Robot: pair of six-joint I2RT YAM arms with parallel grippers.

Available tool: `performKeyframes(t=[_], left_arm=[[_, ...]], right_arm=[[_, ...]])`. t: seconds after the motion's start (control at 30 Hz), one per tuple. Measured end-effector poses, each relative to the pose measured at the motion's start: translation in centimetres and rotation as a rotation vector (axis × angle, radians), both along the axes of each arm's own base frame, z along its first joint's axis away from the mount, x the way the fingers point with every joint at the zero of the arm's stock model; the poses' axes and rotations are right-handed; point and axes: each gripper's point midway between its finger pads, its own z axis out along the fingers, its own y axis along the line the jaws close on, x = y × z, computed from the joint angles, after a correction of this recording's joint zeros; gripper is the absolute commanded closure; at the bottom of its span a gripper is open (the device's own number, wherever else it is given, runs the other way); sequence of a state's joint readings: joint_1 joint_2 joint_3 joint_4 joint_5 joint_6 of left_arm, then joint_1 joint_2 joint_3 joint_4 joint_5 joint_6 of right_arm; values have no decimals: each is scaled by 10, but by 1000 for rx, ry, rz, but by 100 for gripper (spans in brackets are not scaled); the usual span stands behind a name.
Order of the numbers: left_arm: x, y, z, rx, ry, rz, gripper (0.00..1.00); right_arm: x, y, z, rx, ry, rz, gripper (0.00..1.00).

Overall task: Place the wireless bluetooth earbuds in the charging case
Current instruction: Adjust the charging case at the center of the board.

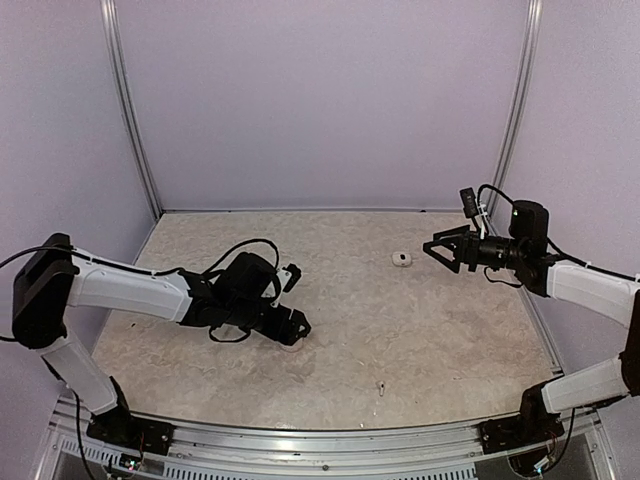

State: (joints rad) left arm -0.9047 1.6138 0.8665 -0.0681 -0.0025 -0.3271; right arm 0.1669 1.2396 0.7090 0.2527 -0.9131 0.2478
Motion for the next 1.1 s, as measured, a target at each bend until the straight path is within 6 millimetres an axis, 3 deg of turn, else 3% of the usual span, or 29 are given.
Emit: performKeyframes(t=[0.33,0.5,0.6,0.87,0.97,1.1], left_arm=[[5,-11,-36,61,101,-38,19],[-11,-11,-48,79,140,-60,20],[-31,-14,-49,74,155,-89,21],[-108,-46,-26,15,190,-298,22],[-106,-47,-11,-13,162,-309,21],[-81,-38,19,-46,60,-289,19]], right_arm=[[-1,0,-4,0,13,-1,0],[-2,0,-6,-1,18,-1,0],[-2,0,-6,-1,17,-1,0],[-3,0,-7,3,17,2,1],[-2,0,-5,8,11,6,1],[-2,1,-5,13,16,7,1]])
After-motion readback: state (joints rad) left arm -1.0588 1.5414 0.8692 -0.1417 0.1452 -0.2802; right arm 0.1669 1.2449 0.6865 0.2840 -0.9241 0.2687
